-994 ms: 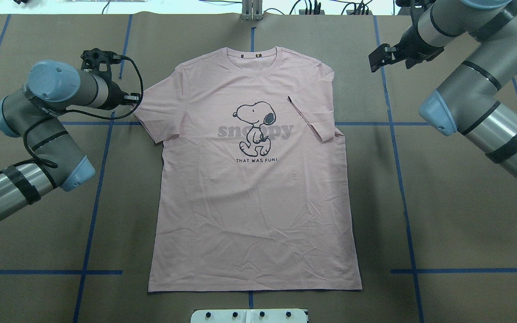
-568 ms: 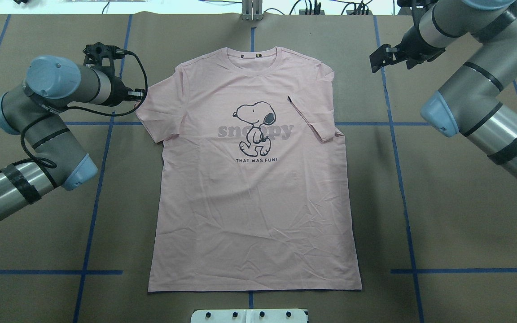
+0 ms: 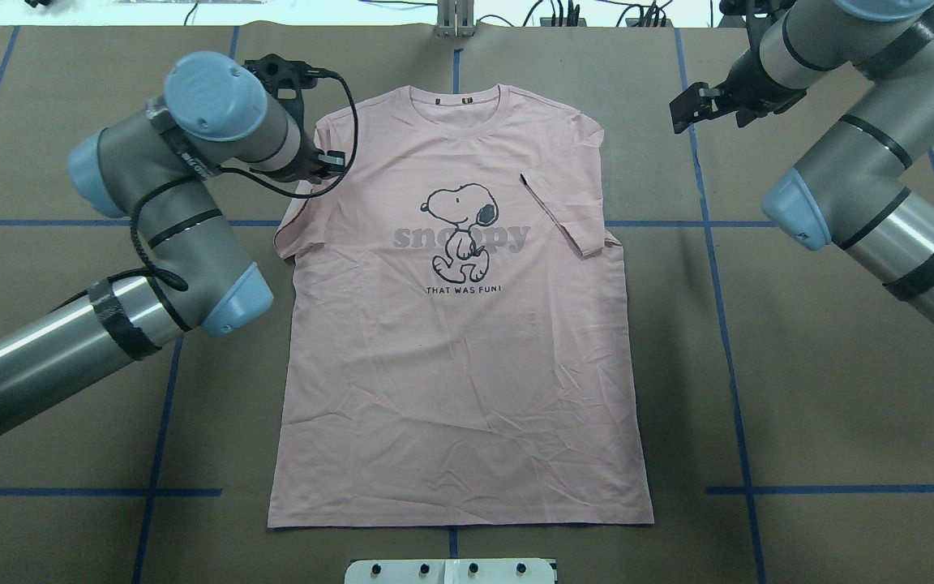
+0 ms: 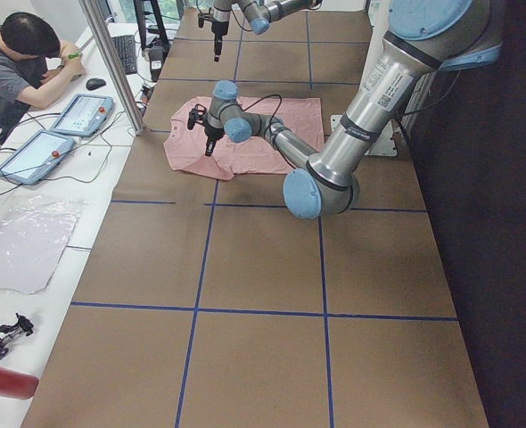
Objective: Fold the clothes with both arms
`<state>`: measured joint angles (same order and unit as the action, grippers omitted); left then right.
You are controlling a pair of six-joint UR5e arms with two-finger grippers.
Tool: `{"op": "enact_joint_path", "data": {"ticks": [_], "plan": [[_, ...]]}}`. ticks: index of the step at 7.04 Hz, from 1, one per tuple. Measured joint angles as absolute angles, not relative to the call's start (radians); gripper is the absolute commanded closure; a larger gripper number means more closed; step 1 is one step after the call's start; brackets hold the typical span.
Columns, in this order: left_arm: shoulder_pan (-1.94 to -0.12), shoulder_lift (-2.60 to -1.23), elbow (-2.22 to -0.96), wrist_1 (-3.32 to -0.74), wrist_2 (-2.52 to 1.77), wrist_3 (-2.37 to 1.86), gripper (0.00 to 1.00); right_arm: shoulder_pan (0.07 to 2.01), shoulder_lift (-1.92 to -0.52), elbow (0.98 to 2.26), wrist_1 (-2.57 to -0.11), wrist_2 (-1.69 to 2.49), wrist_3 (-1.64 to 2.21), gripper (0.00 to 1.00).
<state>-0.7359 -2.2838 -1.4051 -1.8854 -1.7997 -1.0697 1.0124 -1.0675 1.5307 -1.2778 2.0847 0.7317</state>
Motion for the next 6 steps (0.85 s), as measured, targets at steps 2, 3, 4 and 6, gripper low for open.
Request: {"op": "enact_joint_path", "data": {"ticks": [2, 3, 4, 6], "plan": [[-0.697, -2.411, -1.274, -1.854, -1.796, -1.131, 1.0, 1.01, -1.067, 1.529, -1.278, 2.085, 0.732, 0.0], [-0.692, -2.448, -1.221, -1.853, -1.793, -1.139, 0.27, 1.008, -1.066, 1.528, -1.278, 2.085, 0.732, 0.0], [-0.69, -2.463, -1.193, -1.853, -1.79, -1.137, 0.0, 1.006, -1.066, 1.528, -1.278, 2.085, 0.732, 0.0], [-0.689, -2.471, -1.187, -1.854, -1.789, -1.126, 0.0, 1.0, -1.063, 1.532, -1.278, 2.085, 0.735, 0.0]]}}
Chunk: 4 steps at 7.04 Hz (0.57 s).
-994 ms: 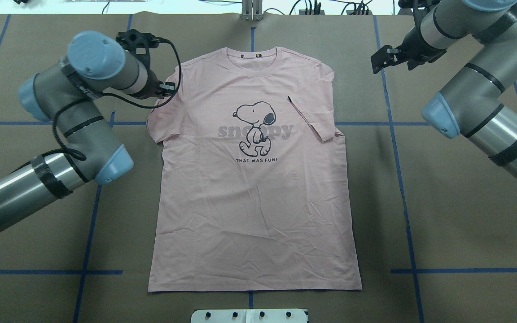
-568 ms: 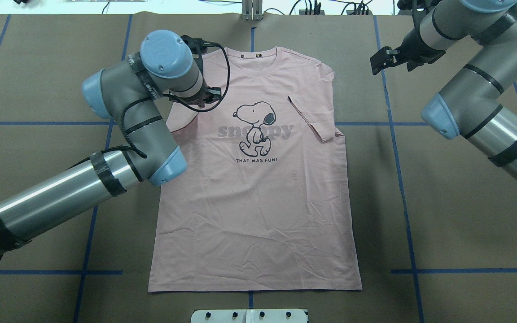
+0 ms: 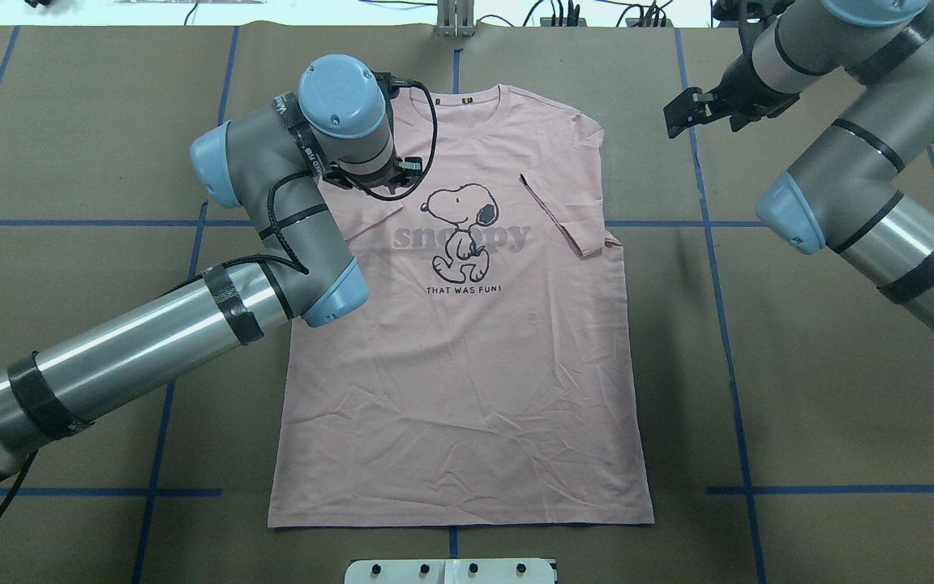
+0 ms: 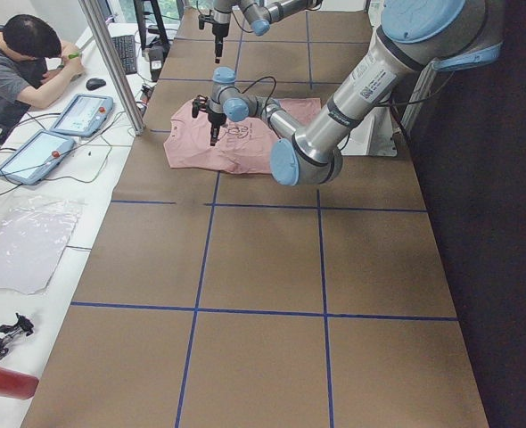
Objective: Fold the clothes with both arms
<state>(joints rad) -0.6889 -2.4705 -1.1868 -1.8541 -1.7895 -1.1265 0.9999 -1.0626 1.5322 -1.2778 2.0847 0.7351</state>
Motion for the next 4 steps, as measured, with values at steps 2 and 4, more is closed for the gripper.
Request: {"op": "enact_joint_path", "data": {"ticks": [2, 4], "plan": [[-0.689, -2.428, -1.282, -1.857, -1.796, -1.1, 0.0, 0.958, -1.067, 1.587, -1.278, 2.067, 0.832, 0.0], [-0.683, -2.308, -1.481, -1.864, -1.798, -1.086, 0.0, 0.802, -1.142, 1.754, -1.286, 1.923, 1.056, 0.0]]}}
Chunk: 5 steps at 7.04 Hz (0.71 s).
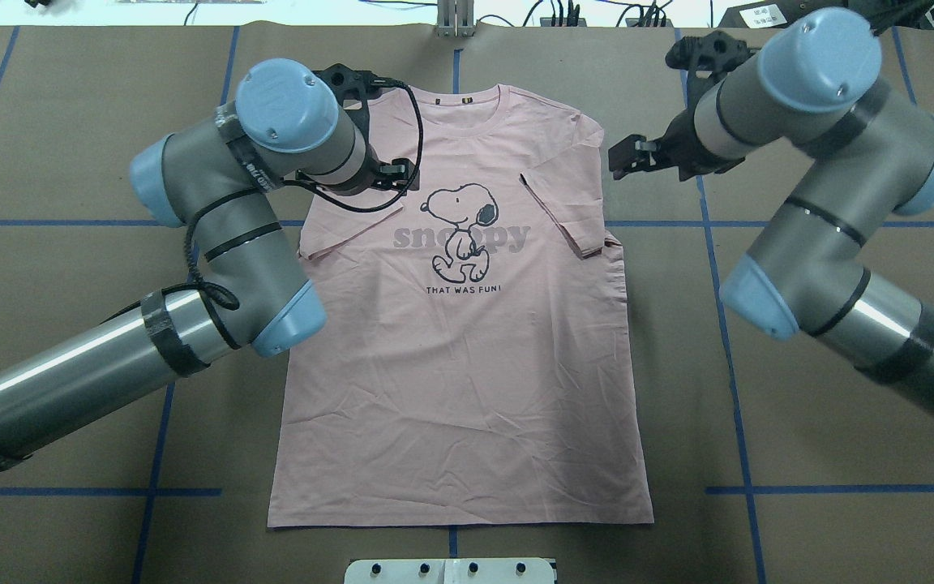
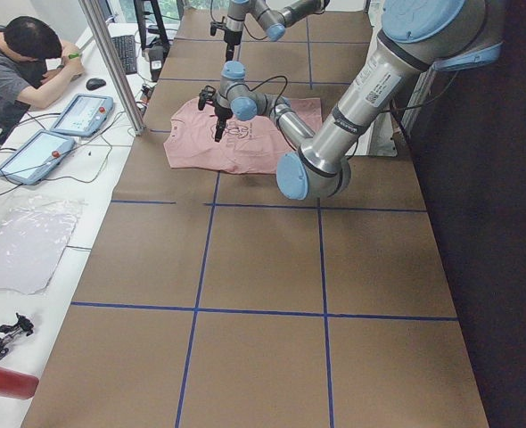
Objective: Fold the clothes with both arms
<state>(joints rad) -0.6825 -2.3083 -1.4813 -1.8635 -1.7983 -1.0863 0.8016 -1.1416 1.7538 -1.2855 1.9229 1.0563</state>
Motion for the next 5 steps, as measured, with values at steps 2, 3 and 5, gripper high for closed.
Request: {"op": "enact_joint_path", "data": {"ticks": [2, 3, 5], "plan": [[-0.636, -2.183, -1.67, -1.864, -1.797, -1.096, 0.0, 0.602, -1.306, 1.97, -1.288, 1.756, 1.267, 0.0], [-0.597, -2.115, -1.767, -1.866, -1.796, -1.127, 0.0, 0.479, -1.397, 2.069, -1.289, 1.655, 1.385, 0.01], [-0.502, -1.984, -1.951, -1.88, -1.788, -1.263, 0.08, 0.233, -1.525, 2.19, -1.289, 1.443, 1.632, 0.09]]}}
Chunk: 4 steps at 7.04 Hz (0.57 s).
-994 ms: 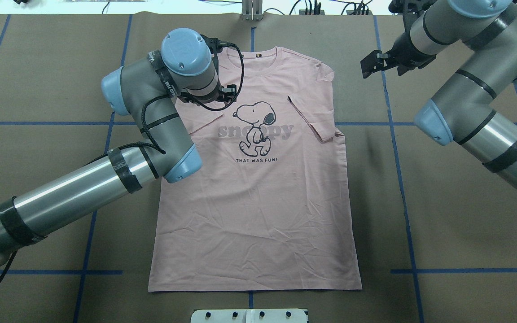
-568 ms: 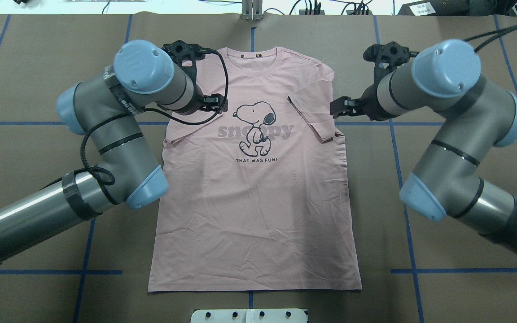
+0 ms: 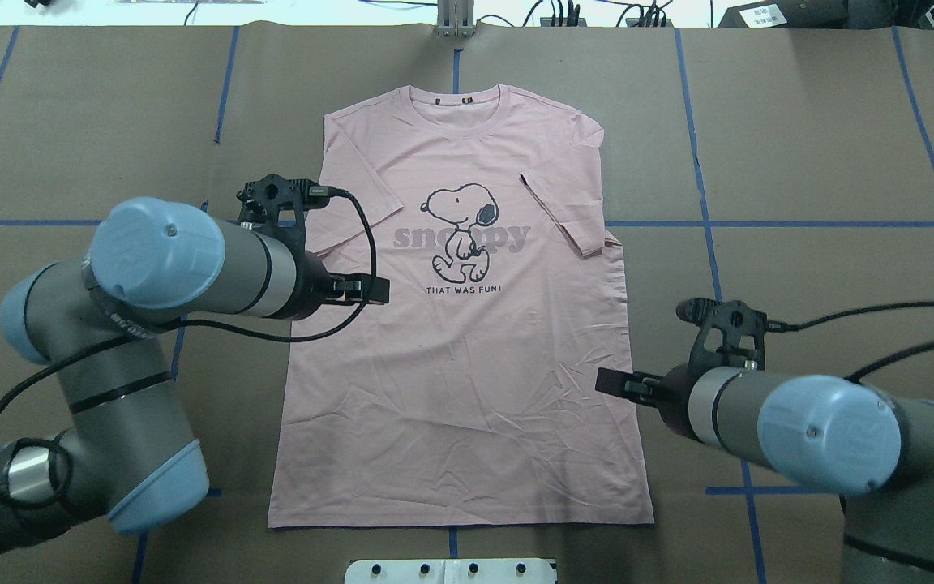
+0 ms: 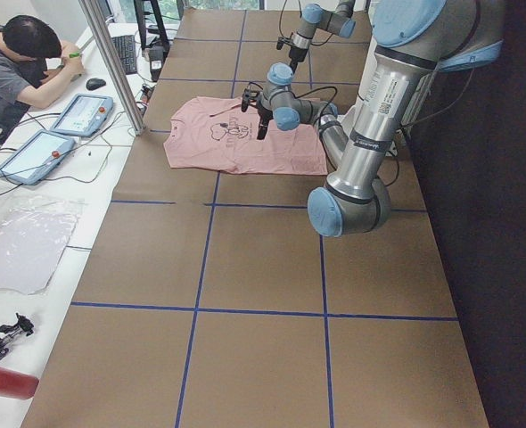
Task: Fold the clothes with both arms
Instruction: 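Move both grippers down to the shirt's hem corners nearest the robot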
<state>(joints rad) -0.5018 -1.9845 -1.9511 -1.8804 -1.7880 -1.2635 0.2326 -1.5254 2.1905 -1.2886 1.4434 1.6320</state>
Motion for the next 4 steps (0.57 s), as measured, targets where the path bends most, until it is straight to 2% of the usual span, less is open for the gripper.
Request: {"op": "enact_joint_path", "data": {"ticks": [1, 2, 4], "plan": [[-0.44, -1.909, -2.034, -1.884, -1.769, -1.344, 0.27, 0.138, -1.556, 2.216, -1.289, 1.369, 1.716, 0.1], [-0.363, -1.838, -2.094, -1.886, -1.72, -1.439, 0.36, 0.082, -1.571, 2.227, -1.29, 1.331, 1.762, 0.1], [-0.19, -1.73, -2.131, -1.883, -1.594, -1.632, 0.37, 0.038, -1.585, 2.232, -1.29, 1.303, 1.795, 0.1]]}}
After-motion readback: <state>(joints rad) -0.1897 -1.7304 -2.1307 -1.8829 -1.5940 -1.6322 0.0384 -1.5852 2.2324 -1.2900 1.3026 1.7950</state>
